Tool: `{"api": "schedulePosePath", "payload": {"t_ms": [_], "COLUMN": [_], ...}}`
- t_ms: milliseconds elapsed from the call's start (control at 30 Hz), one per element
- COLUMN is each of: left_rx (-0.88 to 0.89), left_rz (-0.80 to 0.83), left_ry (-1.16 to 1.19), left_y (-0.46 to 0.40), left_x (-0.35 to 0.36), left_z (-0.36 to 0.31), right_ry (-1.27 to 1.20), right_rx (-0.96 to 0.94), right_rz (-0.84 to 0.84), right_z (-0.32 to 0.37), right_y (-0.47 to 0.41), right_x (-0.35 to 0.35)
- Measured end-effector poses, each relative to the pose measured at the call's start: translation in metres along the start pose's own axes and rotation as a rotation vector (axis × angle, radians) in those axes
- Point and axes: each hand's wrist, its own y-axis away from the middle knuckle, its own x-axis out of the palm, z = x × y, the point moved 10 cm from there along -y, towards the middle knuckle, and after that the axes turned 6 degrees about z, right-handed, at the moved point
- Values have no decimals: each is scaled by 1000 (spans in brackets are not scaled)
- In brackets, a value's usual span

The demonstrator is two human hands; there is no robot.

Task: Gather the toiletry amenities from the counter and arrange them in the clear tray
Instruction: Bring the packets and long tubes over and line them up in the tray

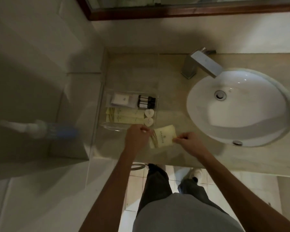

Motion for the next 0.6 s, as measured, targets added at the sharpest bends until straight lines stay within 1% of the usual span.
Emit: {"api": "schedulePosePath", "payload": {"t_ms": [133,233,333,433,600], "left_rx": [-20,-47,-59,-107,-105], "left_rz": [-120,-158,-180,-211,-300], "left_ry": [27,32,12,-13,-188], "left_y": [-38,-67,-88,-97,-96], "left_x": [-94,-136,-153,-158,-164], "left_z": [23,43,58,67,71], "right_ry": [-95,-38,64,127,227], "right_rx": [-85,-82,-46,-14,-20], "right_rz": [-68,-112,-142,-169,-174], "right_z": [77,119,138,145,156], "right_y": [-29,-52,-71,-82,-90], "right_x": [61,91,106,115,136]}}
